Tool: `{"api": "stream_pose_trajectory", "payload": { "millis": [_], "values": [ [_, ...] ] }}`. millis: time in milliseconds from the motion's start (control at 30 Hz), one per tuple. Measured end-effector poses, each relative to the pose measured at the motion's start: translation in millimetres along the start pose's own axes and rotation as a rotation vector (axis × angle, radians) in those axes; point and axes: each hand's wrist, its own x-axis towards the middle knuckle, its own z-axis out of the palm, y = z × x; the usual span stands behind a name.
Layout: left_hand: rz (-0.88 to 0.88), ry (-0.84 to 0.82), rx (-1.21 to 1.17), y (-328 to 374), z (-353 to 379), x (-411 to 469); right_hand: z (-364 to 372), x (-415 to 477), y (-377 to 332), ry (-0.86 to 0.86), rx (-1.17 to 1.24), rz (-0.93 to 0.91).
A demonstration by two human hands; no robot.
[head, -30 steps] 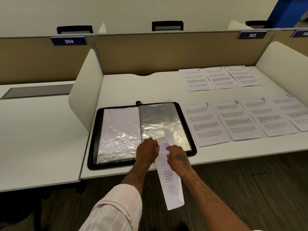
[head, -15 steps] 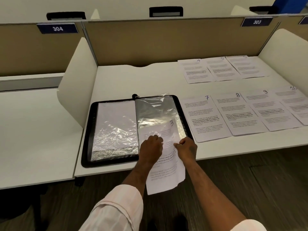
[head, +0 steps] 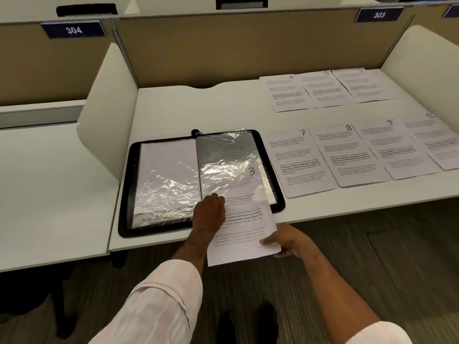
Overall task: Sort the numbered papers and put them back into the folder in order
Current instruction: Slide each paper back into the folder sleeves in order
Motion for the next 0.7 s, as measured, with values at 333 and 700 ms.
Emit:
{"api": "stream_pose_trajectory", "payload": {
  "millis": [333, 700],
  "values": [
    [-0.031, 0.051, -0.041, 2, 5, -6, 2, 22, -25, 0.288, 0.089, -0.2],
    [-0.071, 0.066, -0.07, 3, 1, -3, 9, 18, -24, 0.244, 0.059, -0.099]
  ]
}}
